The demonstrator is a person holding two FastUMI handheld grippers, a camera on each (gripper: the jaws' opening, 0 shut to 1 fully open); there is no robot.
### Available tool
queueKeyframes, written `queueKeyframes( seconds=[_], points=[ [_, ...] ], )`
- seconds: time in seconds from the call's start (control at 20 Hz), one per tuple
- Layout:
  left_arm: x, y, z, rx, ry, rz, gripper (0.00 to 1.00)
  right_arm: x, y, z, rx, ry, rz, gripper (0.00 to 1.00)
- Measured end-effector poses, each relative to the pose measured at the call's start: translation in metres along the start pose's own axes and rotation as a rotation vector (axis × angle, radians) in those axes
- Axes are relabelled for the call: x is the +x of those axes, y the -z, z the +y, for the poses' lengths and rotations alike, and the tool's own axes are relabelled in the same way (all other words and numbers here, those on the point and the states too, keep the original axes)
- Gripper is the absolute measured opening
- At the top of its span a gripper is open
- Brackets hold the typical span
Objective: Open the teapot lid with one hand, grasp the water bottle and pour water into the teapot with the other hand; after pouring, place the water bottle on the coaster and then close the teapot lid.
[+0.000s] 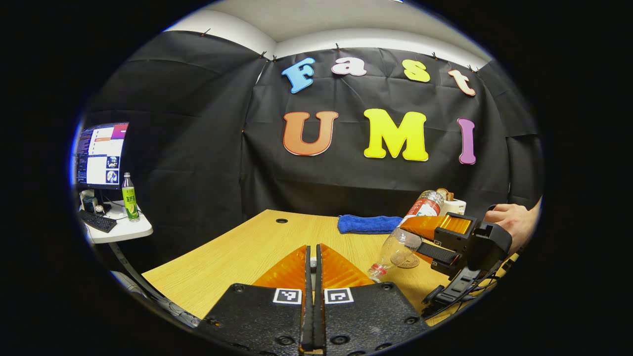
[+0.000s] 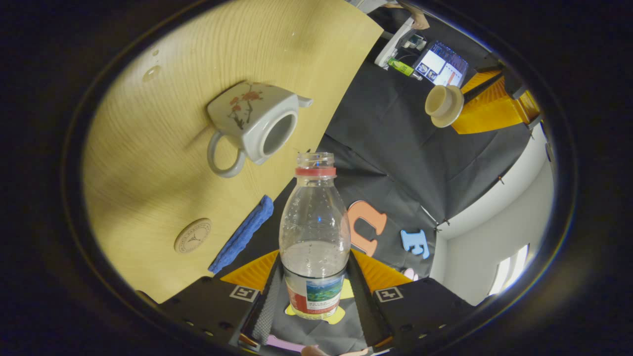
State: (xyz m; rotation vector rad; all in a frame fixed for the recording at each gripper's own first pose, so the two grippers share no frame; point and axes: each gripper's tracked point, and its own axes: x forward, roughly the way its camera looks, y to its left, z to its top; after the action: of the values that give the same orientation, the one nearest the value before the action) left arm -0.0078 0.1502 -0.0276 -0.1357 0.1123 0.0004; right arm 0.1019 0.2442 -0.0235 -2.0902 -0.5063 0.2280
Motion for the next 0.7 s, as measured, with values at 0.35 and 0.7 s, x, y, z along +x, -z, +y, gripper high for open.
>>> queueKeyframes(
  seconds=[0.35, 0.7],
  points=[
    [-0.001, -0.004, 0.006, -0.012, -0.011, -0.011, 0.03, -0.001, 0.002, 0.008, 0.06, -0.019, -0.001, 0.7],
    [-0.006, -0.011, 0.018, -0.046, -0.041, -0.035, 0.03, -0.005, -0.003, 0.04, 0.385, -0.133, 0.007, 0.71]
  ],
)
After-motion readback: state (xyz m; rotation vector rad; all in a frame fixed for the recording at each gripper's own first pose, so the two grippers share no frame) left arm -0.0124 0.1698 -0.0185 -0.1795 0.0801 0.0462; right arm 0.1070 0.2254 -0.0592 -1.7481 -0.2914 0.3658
